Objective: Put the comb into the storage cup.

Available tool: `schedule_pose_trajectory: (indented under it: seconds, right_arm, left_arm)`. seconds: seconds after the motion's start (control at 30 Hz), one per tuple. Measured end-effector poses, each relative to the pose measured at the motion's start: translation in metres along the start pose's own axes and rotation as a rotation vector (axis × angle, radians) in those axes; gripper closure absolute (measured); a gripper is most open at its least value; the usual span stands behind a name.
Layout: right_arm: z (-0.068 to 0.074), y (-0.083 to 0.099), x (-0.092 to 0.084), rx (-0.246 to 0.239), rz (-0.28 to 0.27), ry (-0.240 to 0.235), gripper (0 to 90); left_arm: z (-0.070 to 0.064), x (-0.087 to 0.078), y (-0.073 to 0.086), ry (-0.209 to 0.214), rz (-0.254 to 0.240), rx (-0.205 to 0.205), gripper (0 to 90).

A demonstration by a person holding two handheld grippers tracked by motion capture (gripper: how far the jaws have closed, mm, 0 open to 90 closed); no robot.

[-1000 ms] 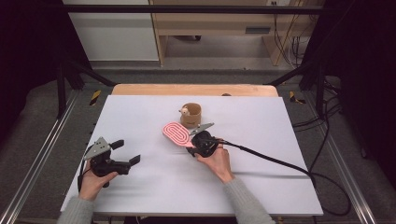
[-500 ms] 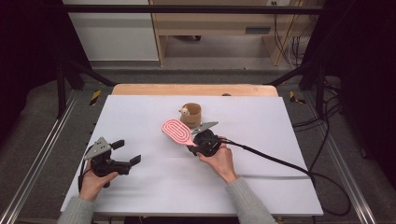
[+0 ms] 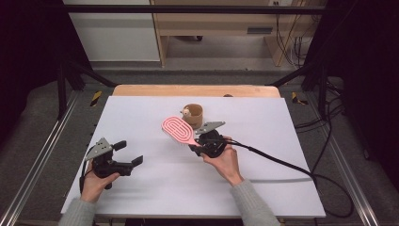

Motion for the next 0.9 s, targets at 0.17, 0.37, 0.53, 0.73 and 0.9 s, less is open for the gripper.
schedule_pose_trajectory:
  seconds: [0.17,0.37,0.53,0.73,0.9]
  right_arm:
    - [0.001,-0.003,-0.007,-0.005,-0.019,-0.008,69.2]
    - [0.001,-0.007,-0.015,-0.015,-0.044,-0.006,69.2]
    - [0.003,-0.008,-0.022,-0.025,-0.061,-0.003,69.2]
    - [0.006,-0.009,-0.03,-0.035,-0.083,0.0,69.3]
    - [0.008,-0.007,-0.035,-0.057,-0.09,0.013,69.2]
  left_arm:
    - [-0.002,0.001,-0.003,0.003,-0.005,-0.007,1.0]
    - [-0.008,0.001,-0.009,0.017,-0.021,-0.018,1.0]
    - [-0.013,0.001,-0.015,0.025,-0.032,-0.035,0.9]
    - [-0.019,0.002,-0.022,0.036,-0.043,-0.049,0.9]
    - [-0.024,0.005,-0.028,0.05,-0.044,-0.06,0.9]
Point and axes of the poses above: each handheld gripper's, and its own axes: x roughly forward along the jaws, y roughly out of its underside, z roughly to its left, the point moved 7 cm from there along x, roughly forward along the jaws, and after that the axes turned 8 degrees about x, right-handed, at the moved point
